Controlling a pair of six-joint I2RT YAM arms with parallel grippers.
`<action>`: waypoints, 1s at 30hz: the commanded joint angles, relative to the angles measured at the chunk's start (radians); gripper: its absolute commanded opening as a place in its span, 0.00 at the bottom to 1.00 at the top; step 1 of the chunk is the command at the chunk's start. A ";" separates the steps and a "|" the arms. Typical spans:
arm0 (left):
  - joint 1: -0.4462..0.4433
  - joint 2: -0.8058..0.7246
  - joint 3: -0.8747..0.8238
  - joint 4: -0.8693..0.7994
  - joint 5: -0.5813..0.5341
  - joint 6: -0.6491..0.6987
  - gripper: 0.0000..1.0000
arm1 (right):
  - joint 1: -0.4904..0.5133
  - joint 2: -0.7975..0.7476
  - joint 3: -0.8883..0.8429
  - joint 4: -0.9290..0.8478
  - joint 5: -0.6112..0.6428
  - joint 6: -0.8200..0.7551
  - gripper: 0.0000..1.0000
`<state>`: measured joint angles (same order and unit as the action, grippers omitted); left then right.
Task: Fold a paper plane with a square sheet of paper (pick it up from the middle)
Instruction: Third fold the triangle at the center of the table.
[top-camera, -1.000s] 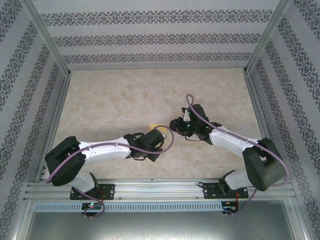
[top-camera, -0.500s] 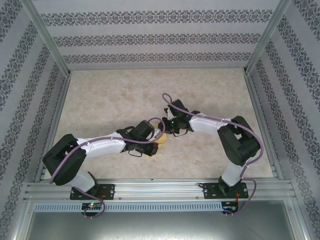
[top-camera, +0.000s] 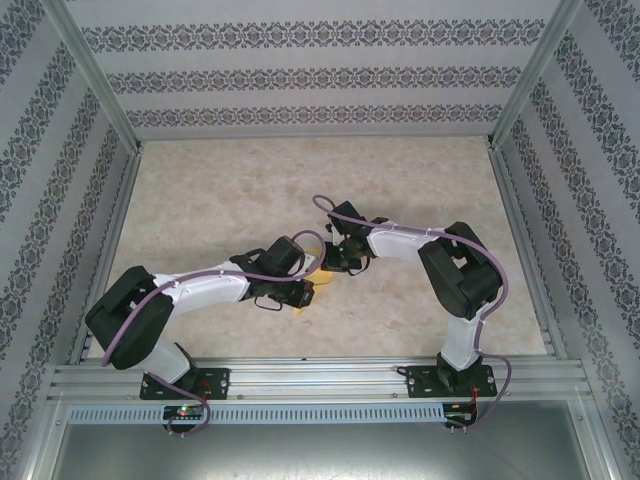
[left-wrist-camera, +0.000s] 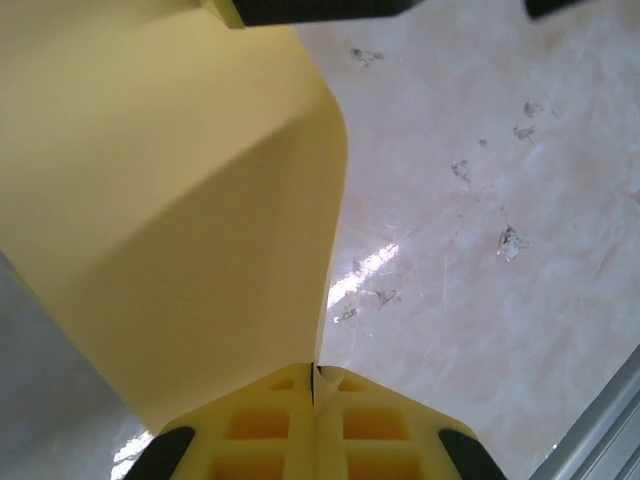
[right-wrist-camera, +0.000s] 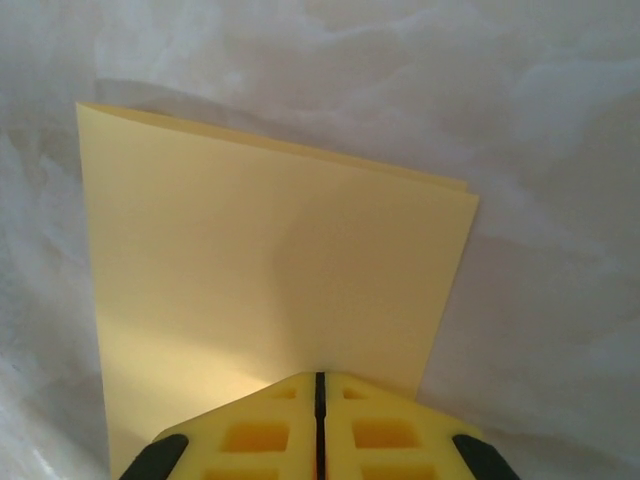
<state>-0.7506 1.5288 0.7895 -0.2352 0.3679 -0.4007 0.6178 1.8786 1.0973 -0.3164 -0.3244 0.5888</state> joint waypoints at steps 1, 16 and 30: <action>0.026 0.013 0.000 -0.006 -0.025 -0.010 0.00 | 0.013 0.033 0.006 -0.082 0.059 -0.053 0.09; 0.031 0.052 0.033 -0.039 -0.100 0.005 0.01 | 0.028 0.027 0.024 -0.085 0.052 -0.047 0.10; 0.031 0.067 0.043 -0.052 -0.131 0.015 0.02 | 0.029 0.018 0.018 -0.093 0.065 -0.046 0.10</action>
<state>-0.7311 1.5776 0.8085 -0.2543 0.2638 -0.3996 0.6331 1.8809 1.1130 -0.3519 -0.2966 0.5499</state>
